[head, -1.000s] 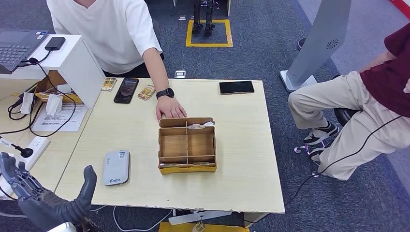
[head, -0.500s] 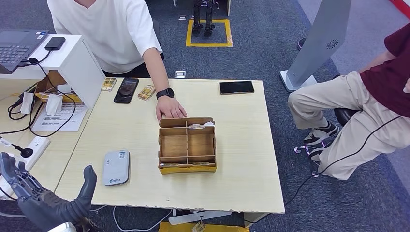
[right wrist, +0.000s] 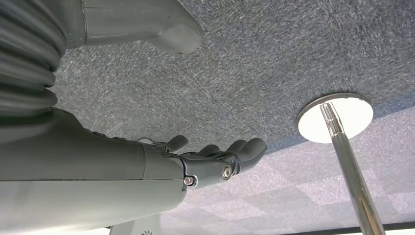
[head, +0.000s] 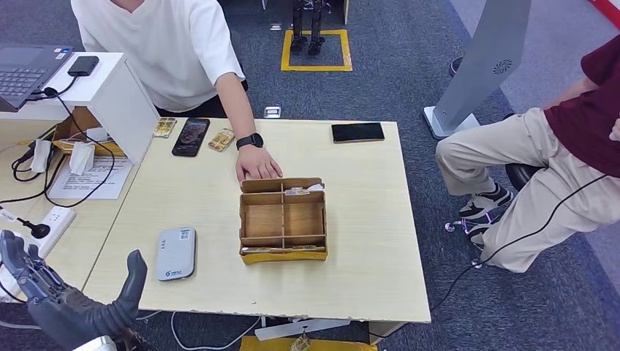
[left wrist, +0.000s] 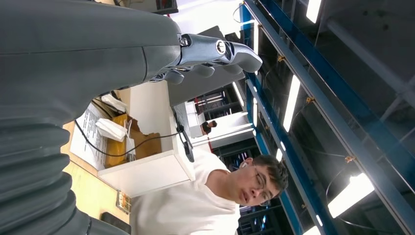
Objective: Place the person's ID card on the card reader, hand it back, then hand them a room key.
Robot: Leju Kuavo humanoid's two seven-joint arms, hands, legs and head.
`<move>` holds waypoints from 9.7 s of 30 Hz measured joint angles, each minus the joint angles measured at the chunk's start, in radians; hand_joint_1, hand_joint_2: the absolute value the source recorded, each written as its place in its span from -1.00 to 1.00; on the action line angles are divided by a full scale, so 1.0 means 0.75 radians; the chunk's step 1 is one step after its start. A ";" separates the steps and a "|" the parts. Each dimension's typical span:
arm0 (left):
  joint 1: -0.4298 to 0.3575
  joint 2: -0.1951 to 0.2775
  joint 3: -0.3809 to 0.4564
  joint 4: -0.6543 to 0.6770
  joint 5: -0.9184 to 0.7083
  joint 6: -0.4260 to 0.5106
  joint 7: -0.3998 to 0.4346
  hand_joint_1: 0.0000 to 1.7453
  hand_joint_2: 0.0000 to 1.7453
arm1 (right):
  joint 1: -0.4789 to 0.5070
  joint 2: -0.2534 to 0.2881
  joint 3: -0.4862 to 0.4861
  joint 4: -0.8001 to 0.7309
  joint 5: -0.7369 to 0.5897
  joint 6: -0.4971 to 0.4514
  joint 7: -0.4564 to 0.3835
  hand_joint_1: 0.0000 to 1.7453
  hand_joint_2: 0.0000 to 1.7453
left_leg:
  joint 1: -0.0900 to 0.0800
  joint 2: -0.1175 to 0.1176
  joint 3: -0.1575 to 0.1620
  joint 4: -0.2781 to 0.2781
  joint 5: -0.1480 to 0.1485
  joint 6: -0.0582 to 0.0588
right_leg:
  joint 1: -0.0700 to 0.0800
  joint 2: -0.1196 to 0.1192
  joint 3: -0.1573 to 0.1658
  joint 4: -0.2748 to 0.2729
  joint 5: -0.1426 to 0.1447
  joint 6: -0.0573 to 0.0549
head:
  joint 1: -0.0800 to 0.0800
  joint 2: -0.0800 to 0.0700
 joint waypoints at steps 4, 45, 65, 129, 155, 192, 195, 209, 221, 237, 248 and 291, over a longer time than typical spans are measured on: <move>0.000 0.000 0.000 0.000 0.000 0.000 0.000 -1.00 1.00 | 0.000 0.000 0.000 0.000 0.000 0.000 0.000 -1.00 1.00 | 0.000 0.000 0.000 0.000 0.000 0.000 | 0.000 0.000 0.000 0.000 0.000 0.000 | 0.000 0.000; -0.355 0.421 -0.659 0.514 -0.168 -0.521 0.247 -1.00 1.00 | -0.023 0.001 0.000 0.078 0.113 0.000 -0.143 -1.00 1.00 | 0.000 0.000 0.000 0.000 0.000 0.000 | 0.000 0.000 0.000 0.000 0.000 0.000 | 0.000 0.000; -0.488 0.328 -0.680 0.896 -0.789 -0.286 0.796 -1.00 1.00 | -0.028 0.001 0.000 0.098 0.139 0.000 -0.112 -1.00 1.00 | 0.000 0.000 0.000 0.000 0.000 0.000 | 0.000 0.000 0.000 0.000 0.000 0.000 | 0.000 0.000; -0.448 0.156 -0.303 1.157 -1.184 -0.018 1.014 1.00 1.00 | -0.034 0.001 0.000 0.098 0.157 0.000 -0.051 -1.00 1.00 | 0.000 -0.001 0.000 0.000 0.000 0.000 | 0.000 -0.001 0.000 0.000 0.000 0.000 | 0.000 0.000; -0.493 0.153 -0.303 1.209 -1.134 0.000 0.986 1.00 1.00 | -0.044 0.001 0.000 0.108 0.164 0.001 -0.052 -1.00 1.00 | 0.000 -0.001 0.000 0.000 0.000 0.000 | 0.000 0.000 0.001 0.000 0.000 0.000 | 0.000 0.000; -0.414 0.056 -0.085 1.073 -0.748 0.008 0.503 -1.00 1.00 | -0.046 0.001 0.000 0.117 0.141 0.000 -0.070 -1.00 1.00 | 0.000 -0.003 0.002 0.000 0.001 0.001 | 0.000 -0.004 0.004 0.000 0.000 0.000 | 0.000 0.000; -0.405 0.050 -0.054 1.045 -0.726 0.008 0.441 -1.00 1.00 | -0.046 0.001 0.000 0.117 0.138 0.000 -0.070 -1.00 1.00 | 0.000 -0.003 0.002 0.000 0.001 0.001 | 0.000 -0.004 0.003 0.000 0.000 0.000 | 0.000 0.000; -0.380 0.042 0.046 1.008 -0.670 0.007 0.275 -1.00 1.00 | -0.046 0.001 0.000 0.117 0.144 0.000 -0.089 -1.00 1.00 | 0.000 -0.003 0.002 0.000 0.001 0.001 | 0.000 -0.004 0.003 0.000 0.000 0.000 | 0.000 0.000; -0.365 0.074 -0.154 1.030 -0.697 0.004 0.316 -1.00 1.00 | -0.046 0.001 0.000 0.124 0.166 0.000 -0.118 -1.00 1.00 | 0.000 -0.003 0.002 0.000 0.001 0.001 | 0.000 -0.003 0.003 0.000 0.000 0.000 | 0.000 0.000; -0.372 0.135 -0.296 1.118 -0.925 0.004 0.438 -1.00 1.00 | -0.048 0.000 0.000 0.137 0.192 0.000 -0.121 -1.00 1.00 | 0.000 -0.002 0.002 0.000 0.001 0.001 | 0.000 -0.003 0.003 0.000 0.000 0.000 | 0.000 0.000; -0.382 0.128 -0.285 1.121 -1.248 0.006 0.610 -1.00 1.00 | -0.059 -0.001 0.000 0.142 0.207 0.000 -0.092 -1.00 1.00 | 0.000 -0.003 0.002 0.000 0.001 0.001 | 0.000 -0.003 0.003 0.000 0.000 0.000 | 0.000 0.000; -0.594 0.154 -0.321 1.333 -1.475 -0.163 1.078 -1.00 1.00 | -0.061 -0.001 0.000 0.143 0.207 0.000 -0.070 -1.00 1.00 | 0.000 -0.002 0.002 0.000 0.002 0.001 | 0.000 -0.003 0.003 0.000 0.000 0.000 | 0.000 0.000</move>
